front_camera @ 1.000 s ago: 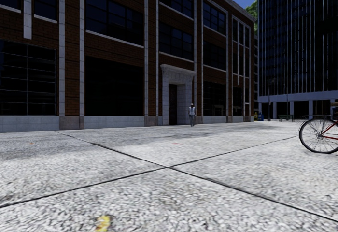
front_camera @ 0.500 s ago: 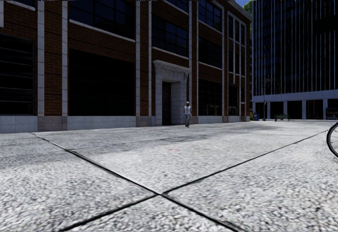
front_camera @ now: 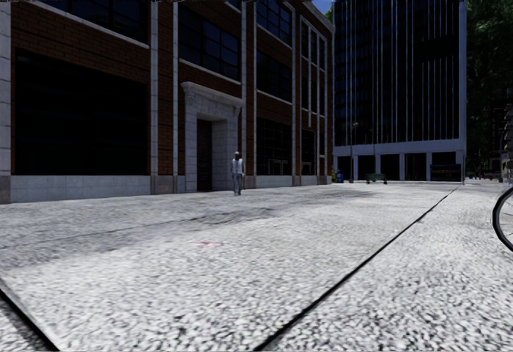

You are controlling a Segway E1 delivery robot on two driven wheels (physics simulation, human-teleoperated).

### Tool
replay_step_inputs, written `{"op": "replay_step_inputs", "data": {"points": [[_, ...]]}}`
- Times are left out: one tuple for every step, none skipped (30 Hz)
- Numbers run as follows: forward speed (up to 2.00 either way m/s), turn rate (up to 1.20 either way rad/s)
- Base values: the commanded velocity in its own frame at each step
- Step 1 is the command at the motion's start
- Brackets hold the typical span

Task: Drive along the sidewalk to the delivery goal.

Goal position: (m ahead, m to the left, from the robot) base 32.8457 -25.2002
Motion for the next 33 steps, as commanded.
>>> {"op": "replay_step_inputs", "data": {"points": [[2.00,-0.44],[2.00,-0.44],[2.00,-0.44],[2.00,-0.44],[2.00,-0.44],[2.00,-0.44],[2.00,-0.44],[2.00,-0.44],[2.00,-0.44],[2.00,-0.44],[2.00,-0.44],[2.00,-0.44],[2.00,-0.44],[2.00,-0.44],[2.00,-0.44],[2.00,-0.44],[2.00,-0.44],[2.00,-0.44],[2.00,-0.44],[2.00,-0.44],[2.00,-0.44],[2.00,-0.44],[2.00,-0.44],[2.00,-0.44],[2.00,-0.44],[2.00,-0.44],[2.00,-0.44],[2.00,-0.44],[2.00,-0.44],[2.00,-0.44],[2.00,-0.44],[2.00,-0.44],[2.00,-0.44]]}}
